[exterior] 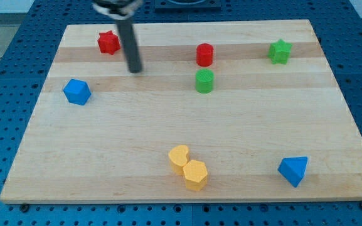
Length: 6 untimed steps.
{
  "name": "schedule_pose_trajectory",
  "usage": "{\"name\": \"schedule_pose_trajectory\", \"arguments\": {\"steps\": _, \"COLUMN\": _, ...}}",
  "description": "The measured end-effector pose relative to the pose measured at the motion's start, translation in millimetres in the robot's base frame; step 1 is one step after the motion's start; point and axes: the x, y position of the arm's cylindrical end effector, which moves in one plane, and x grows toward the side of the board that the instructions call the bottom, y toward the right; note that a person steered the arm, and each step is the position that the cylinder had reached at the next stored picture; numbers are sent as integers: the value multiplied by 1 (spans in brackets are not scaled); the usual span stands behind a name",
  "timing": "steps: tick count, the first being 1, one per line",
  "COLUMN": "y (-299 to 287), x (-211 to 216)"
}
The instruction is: Place the red star red circle green circle and green star in a triangle form
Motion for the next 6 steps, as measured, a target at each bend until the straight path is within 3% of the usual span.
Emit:
{"name": "schedule_pose_trajectory", "arguments": {"steps": 4, "y": 92, "x": 7}}
{"name": "schedule_pose_trajectory", "arguments": {"steps": 6, "y": 105, "x": -45}}
